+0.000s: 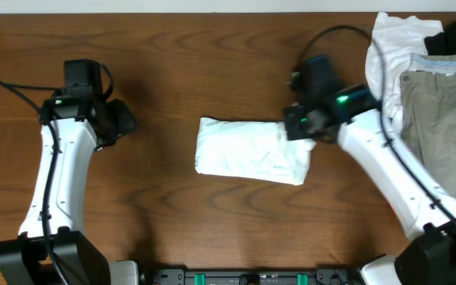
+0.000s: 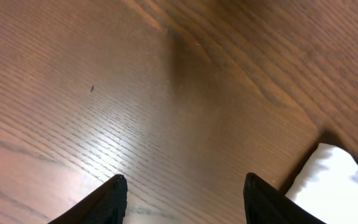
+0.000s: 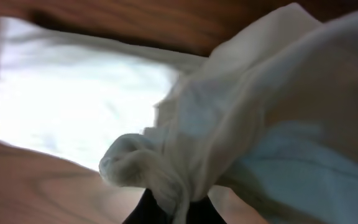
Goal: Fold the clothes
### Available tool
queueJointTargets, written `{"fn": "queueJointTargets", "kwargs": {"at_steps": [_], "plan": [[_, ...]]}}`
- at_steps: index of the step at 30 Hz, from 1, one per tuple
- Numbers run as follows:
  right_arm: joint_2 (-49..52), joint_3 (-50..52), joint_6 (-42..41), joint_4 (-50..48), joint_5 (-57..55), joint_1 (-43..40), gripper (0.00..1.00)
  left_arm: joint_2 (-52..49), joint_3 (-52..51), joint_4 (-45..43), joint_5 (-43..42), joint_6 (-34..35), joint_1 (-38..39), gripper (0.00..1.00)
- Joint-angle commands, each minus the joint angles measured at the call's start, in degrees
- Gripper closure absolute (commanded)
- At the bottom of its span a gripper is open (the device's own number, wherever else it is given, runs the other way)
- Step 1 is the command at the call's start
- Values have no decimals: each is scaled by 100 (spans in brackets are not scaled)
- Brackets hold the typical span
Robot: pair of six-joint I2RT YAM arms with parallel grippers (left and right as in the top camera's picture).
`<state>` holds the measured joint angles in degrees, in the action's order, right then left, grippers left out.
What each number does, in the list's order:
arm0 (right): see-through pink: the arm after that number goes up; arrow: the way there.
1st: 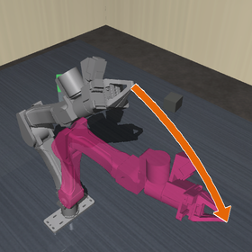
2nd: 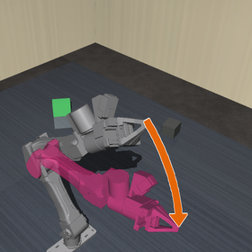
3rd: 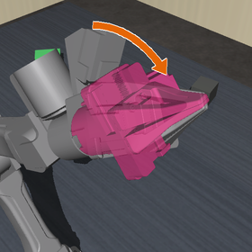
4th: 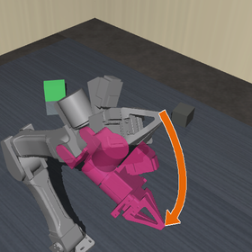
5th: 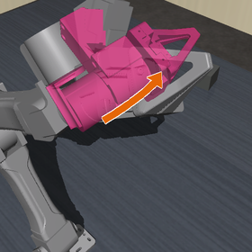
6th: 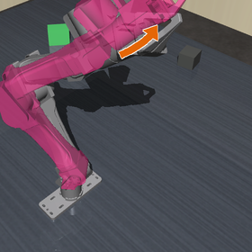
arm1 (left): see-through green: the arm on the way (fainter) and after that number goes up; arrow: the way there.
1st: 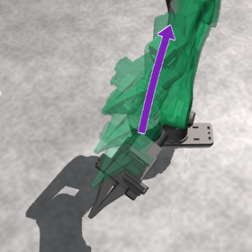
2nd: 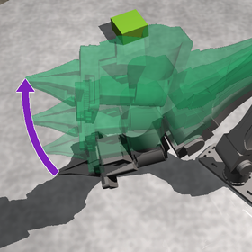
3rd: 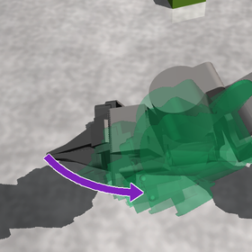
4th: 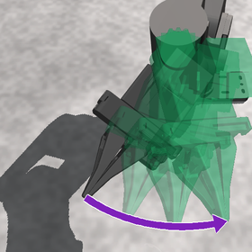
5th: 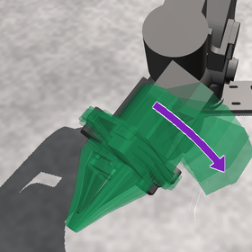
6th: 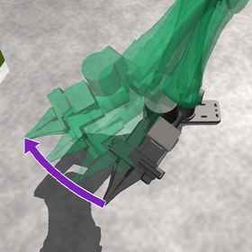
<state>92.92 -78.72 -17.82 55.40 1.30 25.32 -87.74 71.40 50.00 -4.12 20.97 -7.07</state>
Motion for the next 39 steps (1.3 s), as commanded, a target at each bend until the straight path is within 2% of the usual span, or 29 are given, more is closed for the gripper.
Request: {"fn": "queueJointTargets", "kwargs": {"at_steps": [1,9,20,22,26,30,34,39], "plan": [[-48,-90,-669,-339,-203,557,96,4,83,37,-192,33,-31,40],[546,-90,-1051,-1167,-280,1318,96,4,83,138,-192,31,-31,40],[1204,-90,-1178,-1792,-280,1832,96,4,83,144,-192,33,-31,39],[1244,-90,-1176,-1847,-278,1886,91,4,83,146,-195,33,-31,40],[1248,-90,-1043,-2024,-79,2017,67,4,83,155,-192,33,-31,39],[1246,-90,-457,-2232,358,2181,56,4,83,155,-192,33,-31,39],[1246,-90,-90,-2243,472,2236,51,4,83,155,-192,33,-31,39],[1217,-96,-76,-2177,155,2083,52,4,83,157,-192,31,-31,39]]}}
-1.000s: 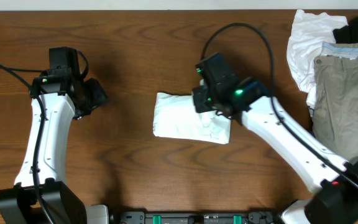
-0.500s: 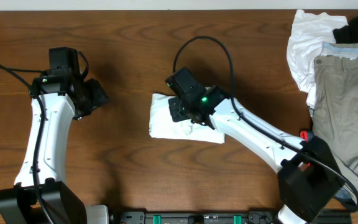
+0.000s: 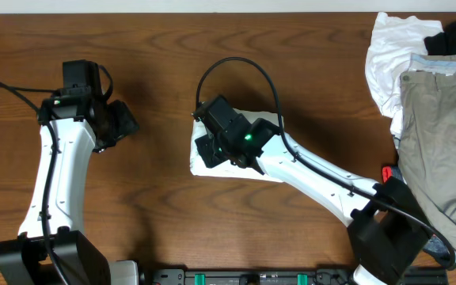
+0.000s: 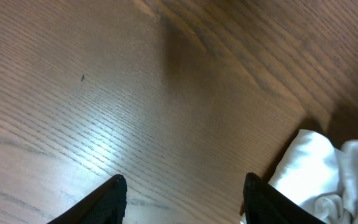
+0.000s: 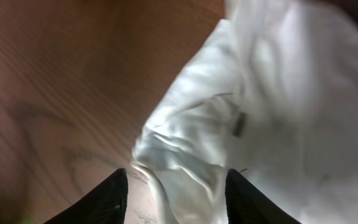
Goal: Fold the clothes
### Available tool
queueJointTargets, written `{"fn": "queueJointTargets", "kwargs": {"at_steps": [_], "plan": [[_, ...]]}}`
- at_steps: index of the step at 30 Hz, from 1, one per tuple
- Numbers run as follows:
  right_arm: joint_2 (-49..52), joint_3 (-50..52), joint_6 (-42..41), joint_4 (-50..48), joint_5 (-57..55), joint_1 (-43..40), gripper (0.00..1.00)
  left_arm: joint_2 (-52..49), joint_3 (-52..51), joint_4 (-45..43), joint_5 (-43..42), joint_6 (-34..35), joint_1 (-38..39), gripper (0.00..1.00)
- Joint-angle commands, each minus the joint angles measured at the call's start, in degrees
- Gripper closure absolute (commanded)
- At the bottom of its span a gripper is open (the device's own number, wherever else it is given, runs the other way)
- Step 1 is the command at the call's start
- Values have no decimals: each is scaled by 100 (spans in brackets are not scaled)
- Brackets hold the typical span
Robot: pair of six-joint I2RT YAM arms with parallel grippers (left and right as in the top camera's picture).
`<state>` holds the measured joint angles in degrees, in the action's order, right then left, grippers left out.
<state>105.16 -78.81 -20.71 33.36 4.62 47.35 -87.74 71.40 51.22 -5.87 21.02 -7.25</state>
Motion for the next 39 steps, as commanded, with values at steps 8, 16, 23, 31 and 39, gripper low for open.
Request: {"fn": "queueJointTargets", "kwargs": {"at_steps": [8,16,23,31,39], "plan": [[-555,-114,212,42,-719,-424,56,4,83,31,-17,26,-13,39],[-295,-111,153,83,-439,-470,65,4,83,22,-20,26,-13,39],[474,-111,-203,-133,232,-409,76,4,83,22,-17,28,-13,39],[1016,-111,-129,-321,782,-179,75,4,83,15,-17,26,-13,39],[-63,-114,-20,-315,540,-501,70,4,83,15,-22,26,-11,39]]}}
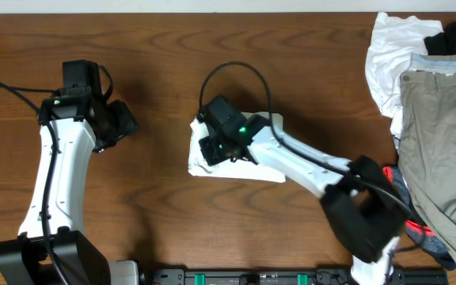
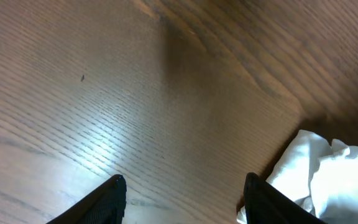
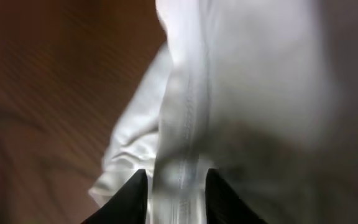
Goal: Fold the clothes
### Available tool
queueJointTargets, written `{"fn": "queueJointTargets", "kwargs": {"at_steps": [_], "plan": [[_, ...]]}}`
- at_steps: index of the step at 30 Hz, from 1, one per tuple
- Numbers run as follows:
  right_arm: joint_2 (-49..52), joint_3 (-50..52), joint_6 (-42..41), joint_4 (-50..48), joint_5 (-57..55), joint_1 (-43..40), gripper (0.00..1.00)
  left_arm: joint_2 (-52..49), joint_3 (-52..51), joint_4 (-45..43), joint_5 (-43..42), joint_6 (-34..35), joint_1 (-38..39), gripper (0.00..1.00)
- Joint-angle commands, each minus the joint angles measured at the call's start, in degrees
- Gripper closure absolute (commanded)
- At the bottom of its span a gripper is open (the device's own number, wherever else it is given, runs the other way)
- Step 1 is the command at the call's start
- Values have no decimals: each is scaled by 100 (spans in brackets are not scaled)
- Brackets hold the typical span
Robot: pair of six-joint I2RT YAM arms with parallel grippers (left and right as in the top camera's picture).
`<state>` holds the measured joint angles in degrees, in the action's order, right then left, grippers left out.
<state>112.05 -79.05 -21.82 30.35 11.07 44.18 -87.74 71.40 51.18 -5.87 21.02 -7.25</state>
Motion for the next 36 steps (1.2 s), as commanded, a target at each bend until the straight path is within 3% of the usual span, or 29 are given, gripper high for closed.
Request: {"fn": "queueJointTargets", "kwargs": {"at_steps": [1,8,14,24,36], "plan": [[-1029,-90,90,37,-321,-258,69,4,83,20,-50,26,-7,39],[-1871,-87,136,935,-929,-1287,72,4,83,79,-1611,-105,208,39],[-1290,-87,645,1248,-42,-2393,73,-26,61,-13,-1727,-103,1502,39],[-240,-87,1123,553,-48,-2590,70,-496,-308,-1622,-1703,-199,3248,39],[623,-87,1187,321,-4,-2573,67,-1733,-308,-1797,-1703,-57,3759,39]]}}
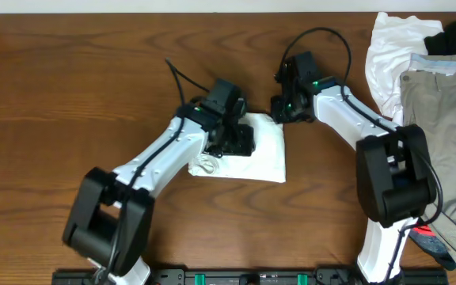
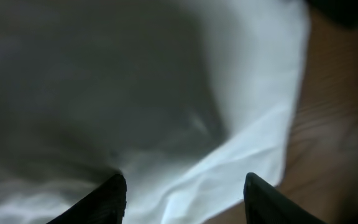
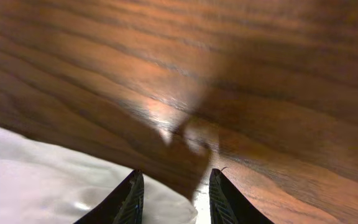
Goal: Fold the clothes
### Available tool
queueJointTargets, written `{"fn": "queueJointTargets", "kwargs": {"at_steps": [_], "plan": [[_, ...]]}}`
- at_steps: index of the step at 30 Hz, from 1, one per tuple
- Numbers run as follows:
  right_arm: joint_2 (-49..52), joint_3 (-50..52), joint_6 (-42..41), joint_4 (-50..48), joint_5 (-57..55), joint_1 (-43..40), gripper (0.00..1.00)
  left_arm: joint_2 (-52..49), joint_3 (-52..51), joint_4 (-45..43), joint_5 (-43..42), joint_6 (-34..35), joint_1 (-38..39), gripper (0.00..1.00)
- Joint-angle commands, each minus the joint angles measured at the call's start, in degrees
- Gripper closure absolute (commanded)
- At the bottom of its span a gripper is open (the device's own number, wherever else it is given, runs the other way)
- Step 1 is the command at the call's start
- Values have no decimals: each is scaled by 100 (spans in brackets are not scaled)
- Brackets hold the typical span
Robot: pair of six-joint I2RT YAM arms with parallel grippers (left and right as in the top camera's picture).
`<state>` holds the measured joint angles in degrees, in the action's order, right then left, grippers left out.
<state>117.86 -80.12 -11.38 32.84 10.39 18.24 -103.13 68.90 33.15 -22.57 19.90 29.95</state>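
A white garment [image 1: 264,157] lies folded in a compact block at the table's middle. My left gripper [image 1: 232,141] is low over its left half; in the left wrist view the gripper [image 2: 182,200] is open, with white cloth [image 2: 253,143] filling the gap beneath the fingers. My right gripper [image 1: 279,108] sits at the garment's upper right corner. In the right wrist view that gripper [image 3: 176,198] is open over dark wood, and the cloth edge [image 3: 42,180] shows at lower left.
A heap of unfolded clothes fills the right edge: a white piece [image 1: 390,47], khaki trousers [image 1: 442,119] and a dark item. A small red object [image 1: 422,229] lies by the right arm's base. The brown wooden table [image 1: 93,63] stretches to the left.
My left gripper was over bare wood at the far left and is now on the garment's left half. My right gripper left that half and stands at the upper right corner.
At first my right gripper was shut on a bunch of cloth at the garment's right end, with the left arm idle at the far left. Then it was open over the left end, the garment narrower. It stayed low there, and now the arms have changed places.
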Motion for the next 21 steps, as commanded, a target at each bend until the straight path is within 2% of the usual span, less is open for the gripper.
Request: {"fn": "queueJointTargets", "kwargs": {"at_steps": [1,5,7,14,16,21], "plan": [[42,20,140,144,92,28,67,-251,-59,13,-13,52,39,39],[42,22,138,986,313,133,65,-472,-59,234,990,55,-4,39],[42,24,140,1298,188,201,66,-511,-59,275,1207,15,-61,39],[42,24,48,2055,365,376,74,-514,-55,92,1209,-339,-649,38],[42,24,46,2173,577,472,76,-514,-42,-4,1163,-345,-890,33],[42,24,-247,2164,540,837,79,-461,136,20,452,-654,-1349,33]]}}
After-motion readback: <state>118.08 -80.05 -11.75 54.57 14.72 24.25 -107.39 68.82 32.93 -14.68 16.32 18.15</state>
